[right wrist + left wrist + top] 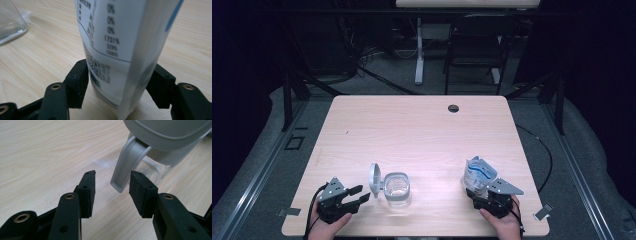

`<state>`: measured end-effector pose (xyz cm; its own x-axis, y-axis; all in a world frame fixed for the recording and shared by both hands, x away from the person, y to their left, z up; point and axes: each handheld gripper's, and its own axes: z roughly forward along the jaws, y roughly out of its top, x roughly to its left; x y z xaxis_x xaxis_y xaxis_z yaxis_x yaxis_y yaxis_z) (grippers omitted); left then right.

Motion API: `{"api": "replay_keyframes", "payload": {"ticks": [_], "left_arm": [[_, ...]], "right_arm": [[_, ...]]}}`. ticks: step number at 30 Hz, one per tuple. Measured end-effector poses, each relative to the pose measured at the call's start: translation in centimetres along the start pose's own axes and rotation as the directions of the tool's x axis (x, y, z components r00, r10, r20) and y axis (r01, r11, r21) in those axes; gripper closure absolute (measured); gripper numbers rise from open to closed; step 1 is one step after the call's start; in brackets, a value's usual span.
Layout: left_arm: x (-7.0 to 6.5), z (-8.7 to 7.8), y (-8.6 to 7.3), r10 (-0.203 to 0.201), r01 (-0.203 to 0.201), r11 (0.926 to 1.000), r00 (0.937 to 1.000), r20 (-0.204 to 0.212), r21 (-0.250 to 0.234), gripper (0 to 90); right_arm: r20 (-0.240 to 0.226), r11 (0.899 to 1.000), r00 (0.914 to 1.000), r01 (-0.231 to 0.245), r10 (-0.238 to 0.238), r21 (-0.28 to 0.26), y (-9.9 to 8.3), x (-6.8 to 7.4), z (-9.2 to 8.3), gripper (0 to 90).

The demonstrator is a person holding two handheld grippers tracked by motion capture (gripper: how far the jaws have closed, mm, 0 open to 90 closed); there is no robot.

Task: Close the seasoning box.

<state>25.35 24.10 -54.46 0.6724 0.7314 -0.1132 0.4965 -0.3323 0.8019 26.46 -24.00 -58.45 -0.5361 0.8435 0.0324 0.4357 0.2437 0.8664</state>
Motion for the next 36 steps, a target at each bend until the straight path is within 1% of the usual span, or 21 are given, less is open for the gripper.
{"api": "replay_keyframes", "payload": {"ticks": [1,3,6,11,23,31,36], "left_arm": [[0.03,0.00,0.01,0.006,-0.006,1.0000,1.0000,0.000,0.001,56.7],[0.02,0.01,0.01,0.006,-0.006,1.0000,1.0000,0.000,0.001,56.7],[0.01,0.05,-0.02,0.003,-0.003,1.0000,1.0000,-0.002,0.003,56.7],[0.00,0.09,-0.04,-0.005,0.005,1.0000,1.0000,-0.002,0.000,56.6],[0.03,0.12,-0.11,-0.002,0.002,1.0000,1.0000,-0.001,0.000,56.6],[0.06,0.09,-0.15,0.001,-0.001,1.0000,1.0000,-0.002,-0.003,56.7],[0.07,0.04,-0.23,-0.004,0.004,1.0000,1.0000,-0.002,-0.003,56.7]], "right_arm": [[0.003,1.000,1.0000,0.004,-0.004,-0.002,0.02,0.05,0.01,39.9],[0.012,1.000,0.9998,0.018,-0.018,-0.002,0.09,0.12,-0.02,39.9],[0.013,1.000,0.9998,0.014,-0.014,-0.008,0.14,0.23,0.11,40.9],[0.009,1.000,0.9998,0.019,-0.019,-0.017,0.25,0.24,0.37,42.0],[0.015,1.000,0.9998,0.013,-0.013,0.003,0.44,0.17,0.63,42.3],[0.016,1.000,0.9998,0.014,-0.014,-0.003,0.48,0.23,0.75,43.7],[0.010,0.999,0.9995,0.031,-0.031,-0.004,0.47,0.24,0.72,44.6]]}}
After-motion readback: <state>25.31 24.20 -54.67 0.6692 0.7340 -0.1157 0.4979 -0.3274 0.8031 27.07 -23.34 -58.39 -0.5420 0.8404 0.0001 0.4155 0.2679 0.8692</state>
